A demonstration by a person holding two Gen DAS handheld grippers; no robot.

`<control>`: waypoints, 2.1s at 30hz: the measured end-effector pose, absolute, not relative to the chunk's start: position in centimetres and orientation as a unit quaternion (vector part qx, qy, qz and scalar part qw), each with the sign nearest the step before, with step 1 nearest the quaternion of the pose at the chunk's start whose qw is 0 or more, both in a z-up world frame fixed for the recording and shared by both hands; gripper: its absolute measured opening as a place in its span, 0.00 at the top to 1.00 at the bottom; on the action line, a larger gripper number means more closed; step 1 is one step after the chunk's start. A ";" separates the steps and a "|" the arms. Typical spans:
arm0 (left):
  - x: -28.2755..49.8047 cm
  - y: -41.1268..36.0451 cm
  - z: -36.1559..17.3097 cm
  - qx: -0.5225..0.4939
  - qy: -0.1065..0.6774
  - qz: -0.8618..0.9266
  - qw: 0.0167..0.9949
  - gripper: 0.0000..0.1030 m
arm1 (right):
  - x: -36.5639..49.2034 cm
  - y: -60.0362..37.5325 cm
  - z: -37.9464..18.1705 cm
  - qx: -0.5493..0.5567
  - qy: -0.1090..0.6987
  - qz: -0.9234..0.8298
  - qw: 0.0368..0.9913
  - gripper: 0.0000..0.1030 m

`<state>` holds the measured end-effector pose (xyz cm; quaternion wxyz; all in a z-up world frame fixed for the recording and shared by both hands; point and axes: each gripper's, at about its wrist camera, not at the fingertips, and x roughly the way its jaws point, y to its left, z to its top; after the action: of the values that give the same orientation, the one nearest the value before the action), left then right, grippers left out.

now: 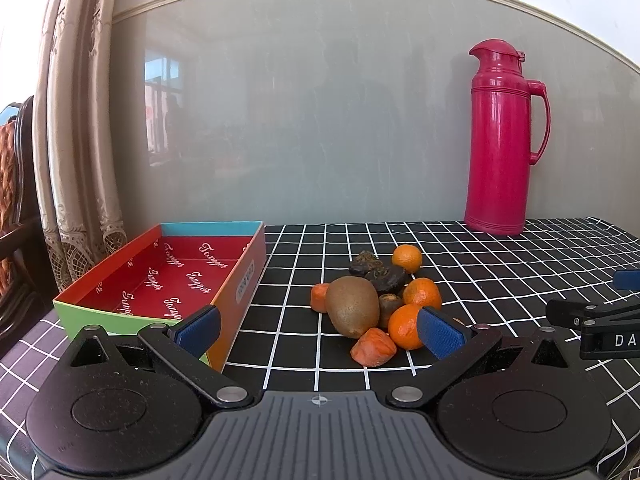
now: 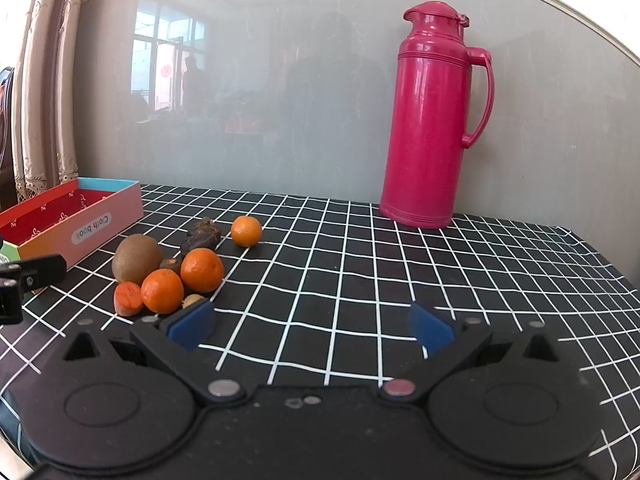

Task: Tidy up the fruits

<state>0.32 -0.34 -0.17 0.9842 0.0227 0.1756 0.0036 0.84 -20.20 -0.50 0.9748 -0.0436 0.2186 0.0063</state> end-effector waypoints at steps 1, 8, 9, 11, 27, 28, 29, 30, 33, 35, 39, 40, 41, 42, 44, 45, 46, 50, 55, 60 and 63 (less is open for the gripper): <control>0.3 -0.3 -0.2 0.023 0.176 0.003 0.984 0.00 | 0.8 -20.2 -0.5 -0.044 0.219 0.006 0.975 0.00; 0.3 -0.4 -0.2 0.023 0.176 0.004 0.984 0.00 | 0.8 -20.2 -0.5 -0.044 0.219 0.006 0.975 0.00; 0.3 -0.4 -0.2 0.023 0.176 0.004 0.984 0.00 | 0.8 -20.2 -0.5 -0.044 0.218 0.006 0.975 0.00; 0.3 -0.4 -0.2 0.023 0.176 0.004 0.984 0.00 | 0.8 -20.2 -0.5 -0.043 0.218 0.006 0.975 0.00; 0.4 -0.3 -0.1 0.023 0.176 0.005 0.984 0.00 | 0.8 -20.3 -0.5 -0.042 0.218 0.004 0.975 0.00; 0.5 -0.3 -0.2 0.022 0.176 0.004 0.984 0.00 | 0.8 -20.3 -0.5 -0.042 0.219 0.004 0.975 0.00; 0.4 -0.3 -0.2 0.022 0.176 0.005 0.984 0.00 | 0.8 -20.3 -0.5 -0.042 0.218 0.004 0.975 0.00; 0.4 -0.3 -0.2 0.022 0.176 0.005 0.984 0.00 | 0.8 -20.3 -0.5 -0.042 0.218 0.004 0.975 0.00; 0.5 -0.3 -0.2 0.022 0.177 0.005 0.984 0.00 | 0.8 -20.3 -0.5 -0.042 0.218 0.004 0.975 0.00; 0.4 -0.3 -0.1 0.022 0.176 0.005 0.984 0.00 | 0.8 -20.3 -0.5 -0.042 0.218 0.004 0.975 0.00; 0.4 -0.3 -0.2 0.021 0.177 0.007 0.984 0.00 | 0.8 -20.3 -0.5 -0.042 0.218 0.004 0.975 0.00; 0.4 -0.3 -0.2 0.020 0.178 0.005 0.984 0.00 | 0.8 -20.3 -0.5 -0.042 0.218 0.004 0.975 0.00; 0.5 -0.3 -0.2 0.019 0.180 0.006 0.983 0.00 | 0.8 -20.3 -0.5 -0.042 0.218 0.004 0.975 0.00; 0.5 -0.3 -0.2 0.019 0.183 0.007 0.983 0.00 | 0.8 -20.3 -0.5 -0.042 0.218 0.004 0.975 0.00; 0.6 -0.3 -0.3 0.019 0.186 0.009 0.982 0.00 | 0.8 -20.3 -0.5 -0.042 0.218 0.004 0.975 0.00; 0.7 -0.3 -0.3 0.020 0.188 0.009 0.982 0.00 | 0.8 -20.3 -0.5 -0.042 0.218 0.004 0.975 0.00; 0.7 -0.3 -0.3 0.020 0.191 0.006 0.981 0.00 | 0.8 -20.3 -0.5 -0.042 0.218 0.004 0.975 0.00; 1.6 -0.9 -0.7 0.035 0.209 -0.003 0.977 0.00 | 0.8 -20.5 -0.4 -0.040 0.217 -0.001 0.975 0.00; 2.8 -1.8 -1.5 0.037 0.236 -0.024 0.971 0.00 | 0.8 -21.2 -0.3 -0.032 0.216 -0.012 0.976 0.00; 3.9 -2.8 -2.3 0.057 0.258 -0.004 0.964 0.00 | 0.9 -22.1 -0.3 -0.023 0.219 -0.025 0.975 0.00; 4.6 -2.8 -2.8 0.045 0.270 -0.016 0.962 0.00 | 0.9 -22.5 -0.3 -0.016 0.218 -0.030 0.975 0.00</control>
<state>4.60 -2.84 -2.78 0.9616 0.0450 0.2701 -0.0165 0.86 -22.49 -0.34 0.9753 -0.0164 0.2181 -0.0303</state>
